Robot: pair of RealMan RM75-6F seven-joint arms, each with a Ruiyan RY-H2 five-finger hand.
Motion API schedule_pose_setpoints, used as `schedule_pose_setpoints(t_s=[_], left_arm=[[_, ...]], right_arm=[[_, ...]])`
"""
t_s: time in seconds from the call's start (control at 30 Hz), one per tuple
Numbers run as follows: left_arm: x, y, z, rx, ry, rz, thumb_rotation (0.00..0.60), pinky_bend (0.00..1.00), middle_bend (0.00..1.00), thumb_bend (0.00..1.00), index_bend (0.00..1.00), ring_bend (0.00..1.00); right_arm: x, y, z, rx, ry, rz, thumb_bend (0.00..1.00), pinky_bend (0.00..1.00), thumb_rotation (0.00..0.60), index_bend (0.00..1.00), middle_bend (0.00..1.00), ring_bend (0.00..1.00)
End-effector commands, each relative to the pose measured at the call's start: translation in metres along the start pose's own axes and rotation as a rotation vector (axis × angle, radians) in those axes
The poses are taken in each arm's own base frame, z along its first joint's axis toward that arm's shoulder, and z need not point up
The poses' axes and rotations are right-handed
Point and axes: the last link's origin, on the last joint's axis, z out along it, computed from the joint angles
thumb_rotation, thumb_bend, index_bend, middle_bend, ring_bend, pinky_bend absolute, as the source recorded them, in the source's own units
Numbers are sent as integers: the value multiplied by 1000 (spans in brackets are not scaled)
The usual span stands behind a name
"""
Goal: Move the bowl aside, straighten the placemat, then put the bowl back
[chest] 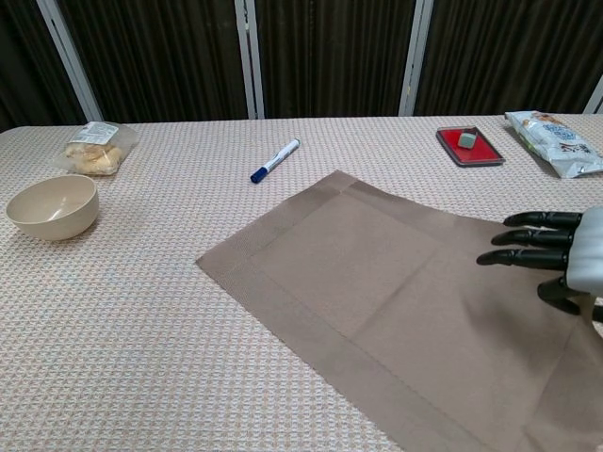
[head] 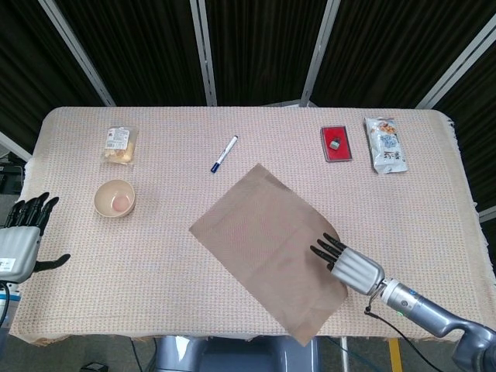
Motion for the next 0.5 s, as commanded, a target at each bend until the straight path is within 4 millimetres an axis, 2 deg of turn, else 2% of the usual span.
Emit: schedule_pose_setpoints(t_s=[0.03,0.13,0.5], left_arm=[[-1,0,1,1,-3,2,600,0,0,72,0,0],[-1,-1,2,5,-3,3,600,0,0,74,0,0],[-1,-4,4,18,-6,0,600,0,0,72,0,0]], right_arm=[[0,19,10,-3,13,-110,420,0,600,796,23,0],[2,34,26,1,29,-213,416,0,600,797,26,0],[20,56,89,1,100,-430,426,0,600,796,40,0]])
